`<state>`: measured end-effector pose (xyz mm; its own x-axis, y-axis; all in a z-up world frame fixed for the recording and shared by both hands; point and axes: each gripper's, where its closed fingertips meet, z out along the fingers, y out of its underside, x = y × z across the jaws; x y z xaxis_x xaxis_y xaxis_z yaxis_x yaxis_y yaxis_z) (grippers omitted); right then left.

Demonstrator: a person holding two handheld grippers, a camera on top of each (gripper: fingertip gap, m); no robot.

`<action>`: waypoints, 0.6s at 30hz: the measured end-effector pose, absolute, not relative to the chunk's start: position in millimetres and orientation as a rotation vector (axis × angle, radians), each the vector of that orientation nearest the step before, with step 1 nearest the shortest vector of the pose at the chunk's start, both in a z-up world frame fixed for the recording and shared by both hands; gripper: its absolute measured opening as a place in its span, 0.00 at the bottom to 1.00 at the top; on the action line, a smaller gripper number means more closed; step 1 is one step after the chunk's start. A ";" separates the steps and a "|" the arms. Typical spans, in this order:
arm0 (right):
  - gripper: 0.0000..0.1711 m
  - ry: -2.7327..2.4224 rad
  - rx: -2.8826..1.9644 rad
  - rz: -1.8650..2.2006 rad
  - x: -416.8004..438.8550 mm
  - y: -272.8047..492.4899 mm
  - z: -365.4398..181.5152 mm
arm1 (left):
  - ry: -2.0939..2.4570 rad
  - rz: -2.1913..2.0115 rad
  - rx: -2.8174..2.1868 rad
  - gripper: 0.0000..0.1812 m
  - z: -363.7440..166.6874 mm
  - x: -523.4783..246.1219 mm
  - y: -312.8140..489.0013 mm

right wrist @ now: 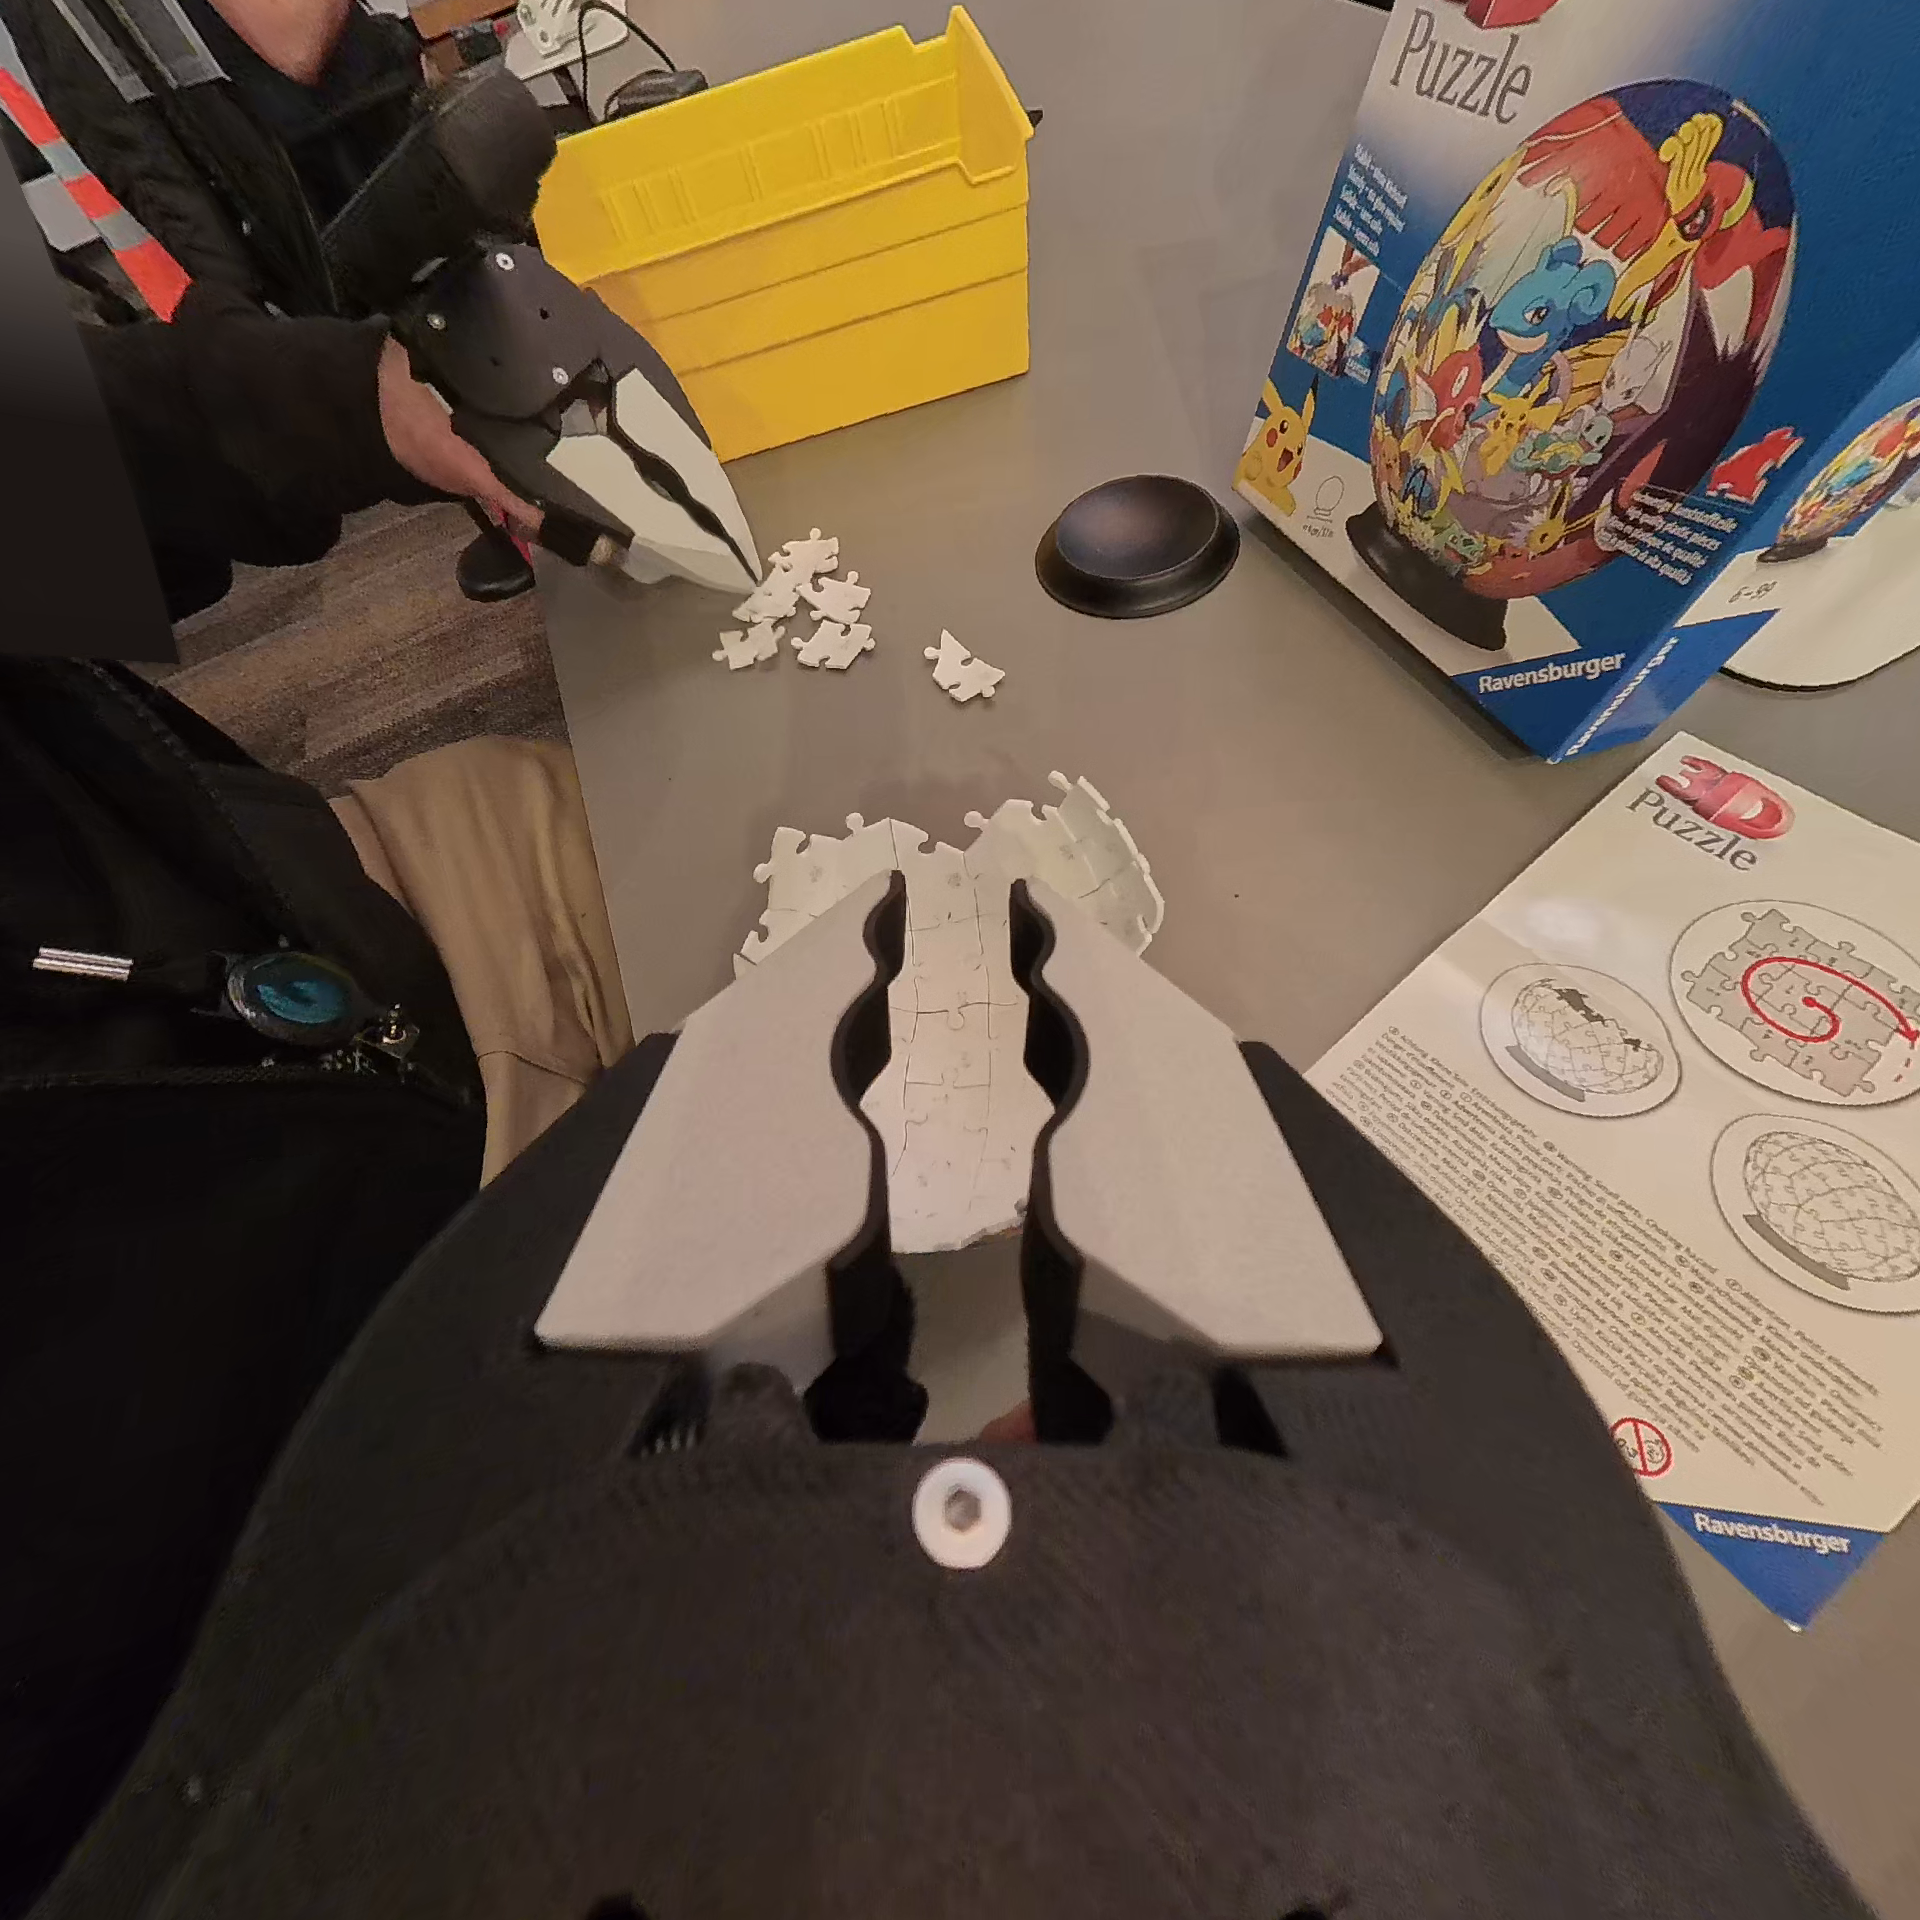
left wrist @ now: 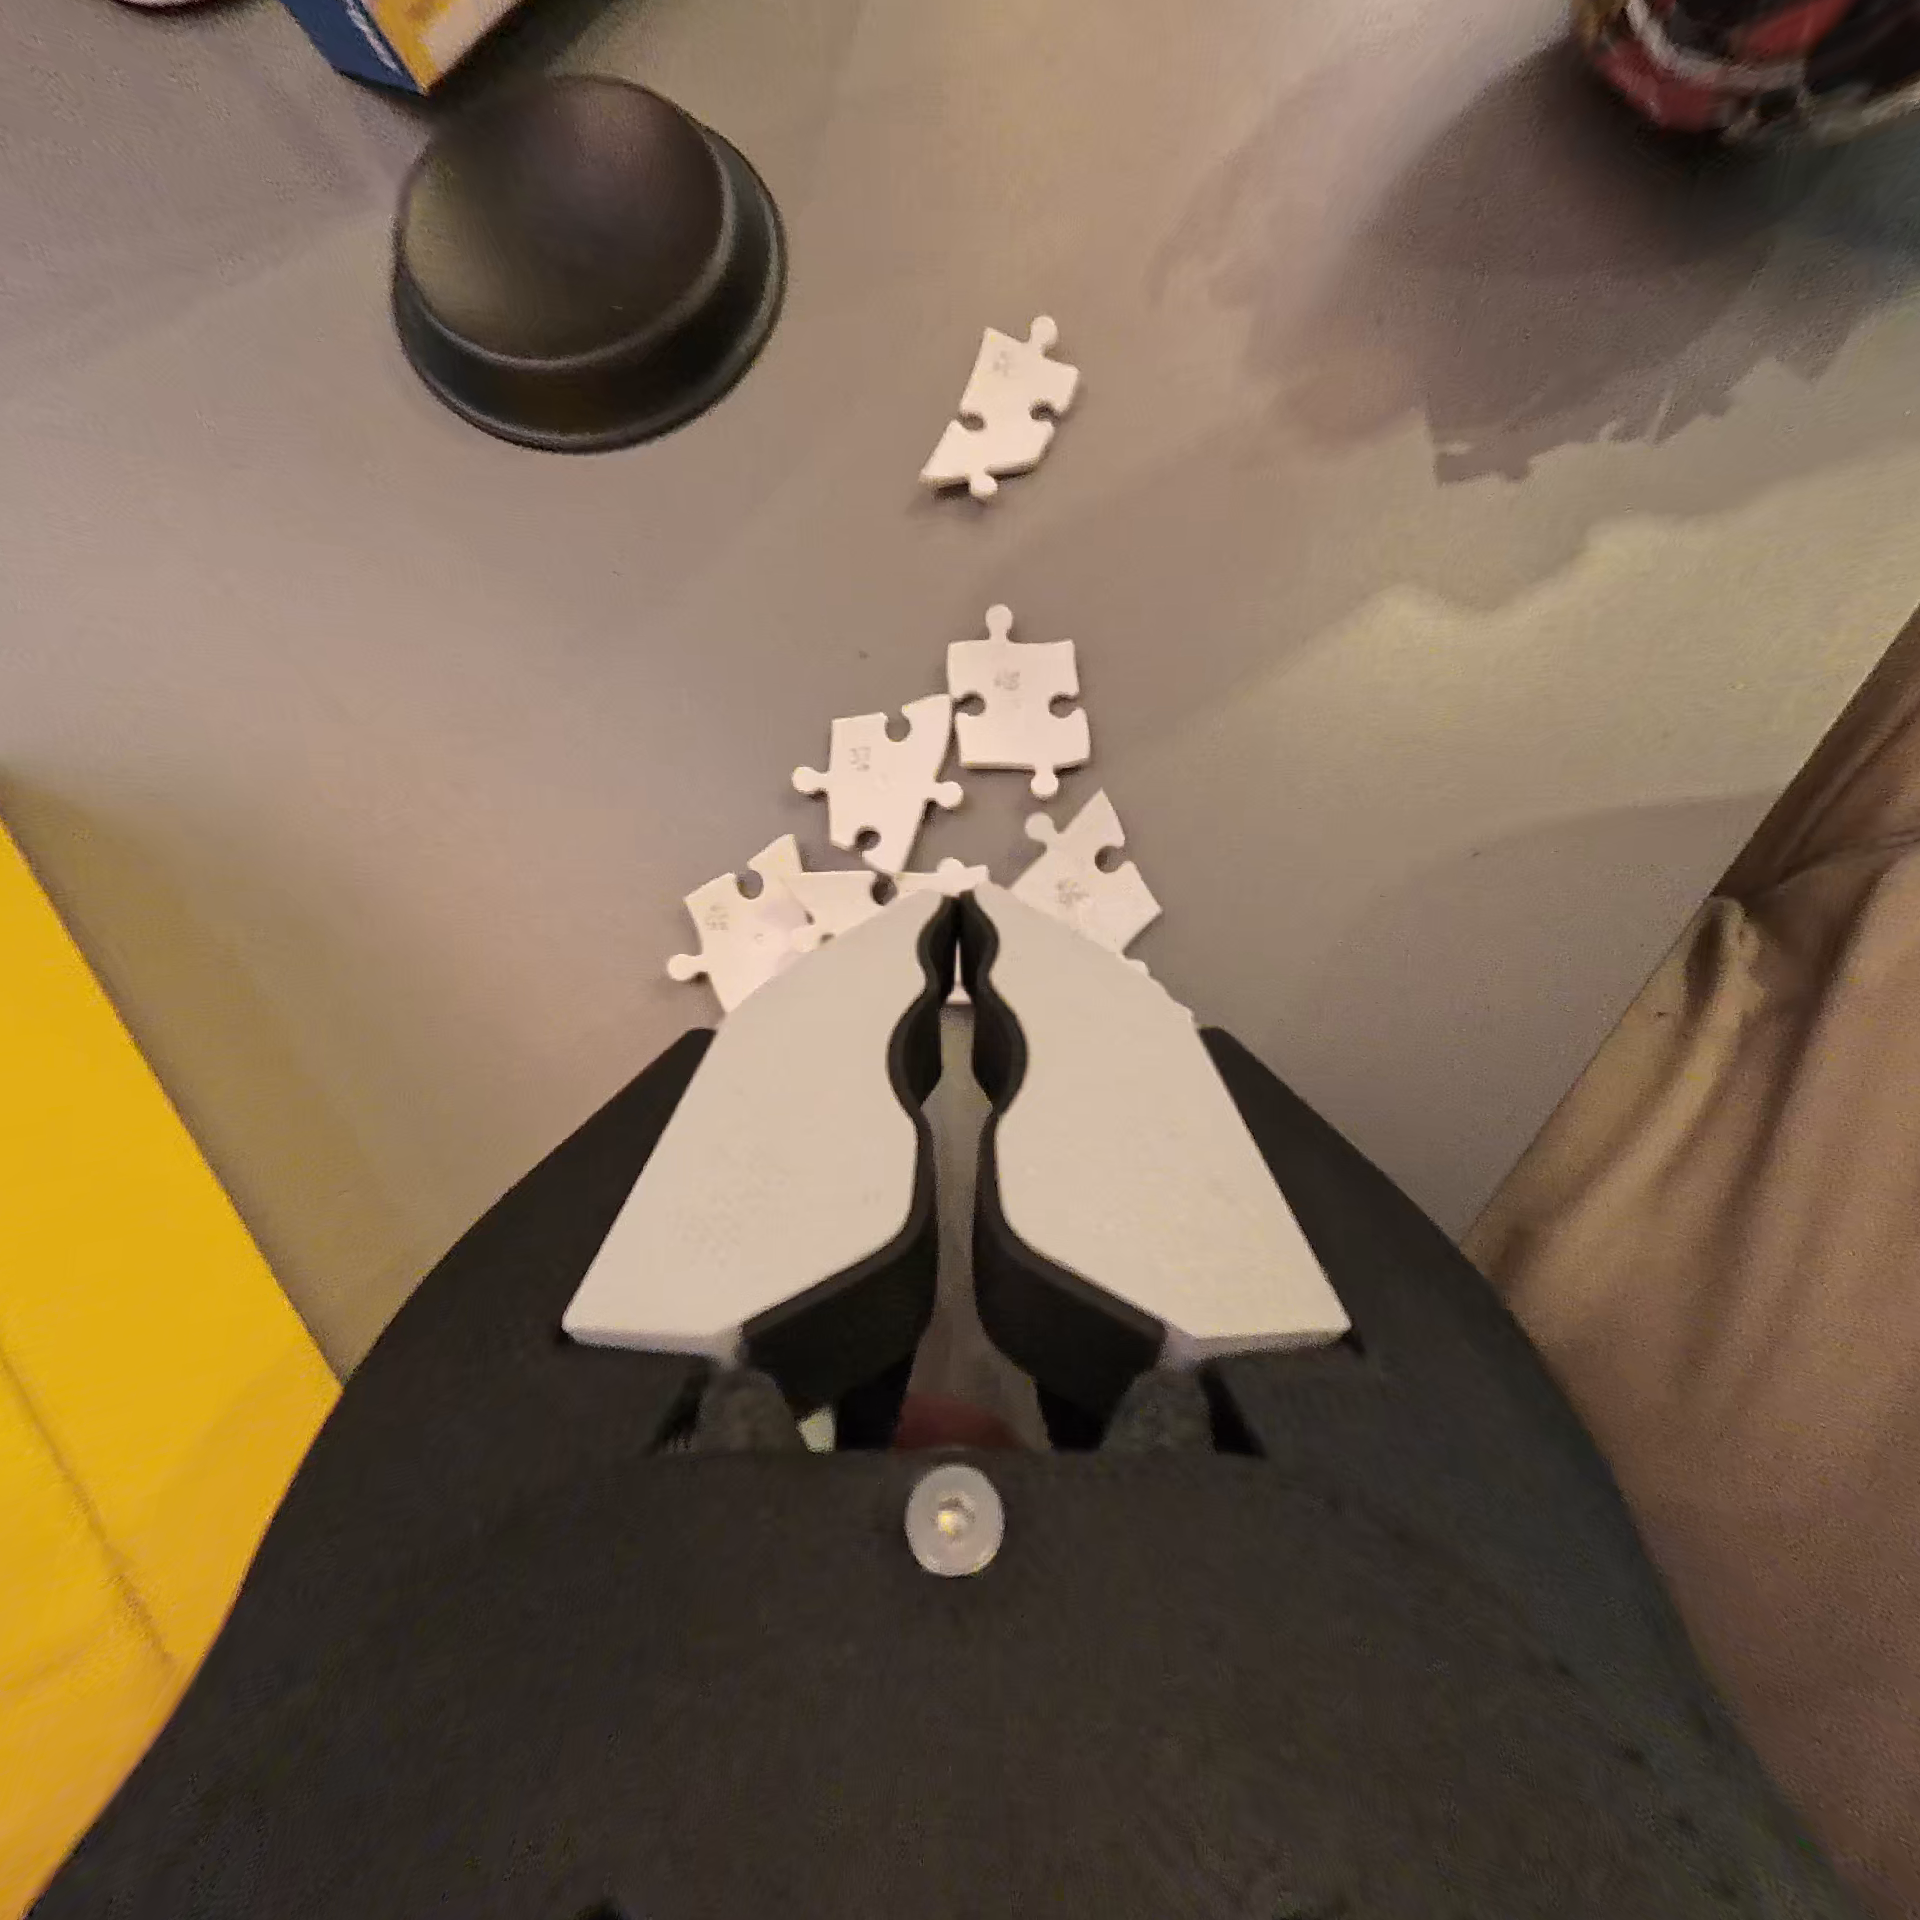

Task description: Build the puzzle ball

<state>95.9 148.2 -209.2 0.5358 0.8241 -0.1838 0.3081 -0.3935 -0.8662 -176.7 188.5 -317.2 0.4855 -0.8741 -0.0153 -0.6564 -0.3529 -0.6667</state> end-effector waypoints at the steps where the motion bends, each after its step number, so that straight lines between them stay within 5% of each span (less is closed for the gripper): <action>1: 0.10 -0.920 -1.944 0.790 95.9 148.3 -208.7 | 1.217 -0.472 -2.126 0.00 -313.6 -179.1 191.9; 7: 0.10 -0.925 -1.943 0.800 95.2 148.1 -209.9 | 1.237 -0.403 -2.182 0.18 -324.6 -187.5 195.4; 18: 0.10 -0.923 -1.938 0.804 97.1 147.8 -209.4 | 1.253 -0.397 -2.181 0.14 -331.6 -180.6 199.8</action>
